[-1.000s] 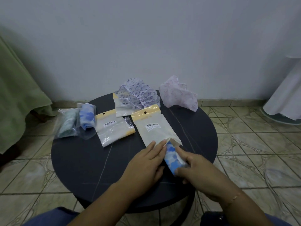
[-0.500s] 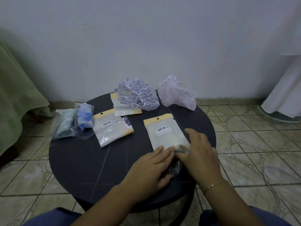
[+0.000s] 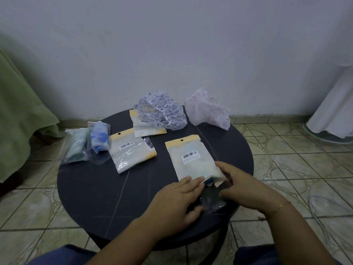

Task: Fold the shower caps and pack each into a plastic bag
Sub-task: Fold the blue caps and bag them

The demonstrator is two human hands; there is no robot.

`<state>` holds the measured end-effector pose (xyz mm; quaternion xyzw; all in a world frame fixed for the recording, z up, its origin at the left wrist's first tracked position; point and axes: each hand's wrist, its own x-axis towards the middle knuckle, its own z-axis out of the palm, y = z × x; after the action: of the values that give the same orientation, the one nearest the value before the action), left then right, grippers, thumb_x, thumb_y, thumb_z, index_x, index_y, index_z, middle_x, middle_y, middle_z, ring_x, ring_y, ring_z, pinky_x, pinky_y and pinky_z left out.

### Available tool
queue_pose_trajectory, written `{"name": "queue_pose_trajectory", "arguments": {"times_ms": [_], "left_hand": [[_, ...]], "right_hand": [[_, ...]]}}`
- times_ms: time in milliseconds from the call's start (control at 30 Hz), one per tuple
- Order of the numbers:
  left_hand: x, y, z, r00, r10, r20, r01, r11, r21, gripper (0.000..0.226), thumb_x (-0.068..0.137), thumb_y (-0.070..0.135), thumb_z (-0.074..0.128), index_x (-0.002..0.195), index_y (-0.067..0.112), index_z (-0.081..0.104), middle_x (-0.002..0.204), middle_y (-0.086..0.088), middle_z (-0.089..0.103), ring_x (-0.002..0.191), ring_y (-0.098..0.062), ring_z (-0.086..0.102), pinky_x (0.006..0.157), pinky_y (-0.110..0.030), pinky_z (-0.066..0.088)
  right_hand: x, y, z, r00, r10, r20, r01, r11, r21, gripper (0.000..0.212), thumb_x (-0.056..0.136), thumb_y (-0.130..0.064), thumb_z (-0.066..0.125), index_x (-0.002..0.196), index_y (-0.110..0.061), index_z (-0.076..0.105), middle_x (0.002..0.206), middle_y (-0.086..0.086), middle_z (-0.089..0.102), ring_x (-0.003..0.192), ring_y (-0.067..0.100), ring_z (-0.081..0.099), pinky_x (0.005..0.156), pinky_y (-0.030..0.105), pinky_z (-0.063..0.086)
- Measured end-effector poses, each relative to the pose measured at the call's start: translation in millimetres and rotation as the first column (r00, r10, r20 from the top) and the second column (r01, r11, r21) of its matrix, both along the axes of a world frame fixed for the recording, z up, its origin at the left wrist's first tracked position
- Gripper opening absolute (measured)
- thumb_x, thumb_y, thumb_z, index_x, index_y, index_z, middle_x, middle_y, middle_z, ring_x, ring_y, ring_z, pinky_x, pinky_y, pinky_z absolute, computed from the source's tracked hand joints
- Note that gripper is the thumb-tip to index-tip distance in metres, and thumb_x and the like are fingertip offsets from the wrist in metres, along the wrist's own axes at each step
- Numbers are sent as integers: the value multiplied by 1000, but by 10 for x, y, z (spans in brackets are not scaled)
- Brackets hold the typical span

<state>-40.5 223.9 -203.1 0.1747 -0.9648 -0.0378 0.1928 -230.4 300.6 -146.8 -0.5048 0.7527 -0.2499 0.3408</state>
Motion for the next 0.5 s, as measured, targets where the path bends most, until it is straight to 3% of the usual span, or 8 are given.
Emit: {"name": "queue_pose_trajectory", "arguments": {"times_ms": [67, 133, 200, 267, 367, 433, 500], "left_hand": [[5, 13, 22, 1000, -10, -22, 12, 997, 80, 40, 89, 40, 42, 122, 29, 60, 139, 13, 50, 125, -12, 51, 93, -24, 46], [17, 38, 69, 992, 32, -121, 3, 961, 278, 28, 94, 32, 40, 118, 32, 55, 139, 19, 48, 127, -2, 45, 97, -15, 39], [22, 50, 106, 963, 169, -212, -66, 904, 422, 19, 96, 24, 44, 112, 30, 53, 133, 25, 48, 119, 5, 46, 91, -3, 34], [14, 42, 124, 890, 357, -284, -201, 867, 457, 18, 95, 23, 48, 111, 28, 54, 124, 24, 50, 111, 5, 48, 89, -8, 35], [20, 23, 173, 799, 563, -212, -443, 789, 426, 19, 93, 30, 48, 112, 30, 53, 103, 19, 56, 96, -4, 51, 84, -24, 37], [32, 33, 194, 819, 557, -136, -469, 788, 400, 21, 94, 37, 46, 114, 33, 50, 92, 20, 57, 88, -4, 48, 80, -26, 35], [46, 52, 229, 851, 518, -90, -423, 776, 467, 25, 94, 42, 44, 119, 36, 47, 87, 18, 57, 85, -2, 48, 80, -25, 37]], "right_hand": [[-61, 63, 23, 999, 29, 18, -30, 997, 69, 88, 72, -4, 67, 146, -30, 28, 124, 3, 57, 107, 18, 60, 93, 37, 51], [-80, 98, 32, 999, 30, 36, -32, 997, 76, 82, 76, -1, 65, 144, -31, 30, 112, 1, 61, 98, 16, 62, 89, 33, 53], [-55, 107, 63, 999, 30, 45, -33, 998, 52, 73, 81, -2, 61, 140, -35, 34, 104, -7, 58, 89, 12, 60, 82, 24, 52], [-21, 114, 93, 998, 13, 63, -14, 1000, 25, 63, 85, -6, 56, 135, -40, 41, 108, -11, 55, 92, 12, 59, 83, 25, 50], [19, 108, 82, 994, -29, 109, 28, 1000, 5, 44, 88, -15, 55, 127, -36, 54, 112, -9, 59, 99, 8, 58, 80, 21, 47], [70, 101, 97, 979, -108, 173, 109, 994, 0, 22, 88, -29, 60, 109, -26, 69, 96, -5, 68, 85, 8, 61, 69, 19, 46], [100, 85, 104, 955, -191, 227, 193, 981, 10, 33, 85, -45, 61, 87, -14, 74, 72, 5, 69, 68, 15, 62, 59, 25, 47]]}}
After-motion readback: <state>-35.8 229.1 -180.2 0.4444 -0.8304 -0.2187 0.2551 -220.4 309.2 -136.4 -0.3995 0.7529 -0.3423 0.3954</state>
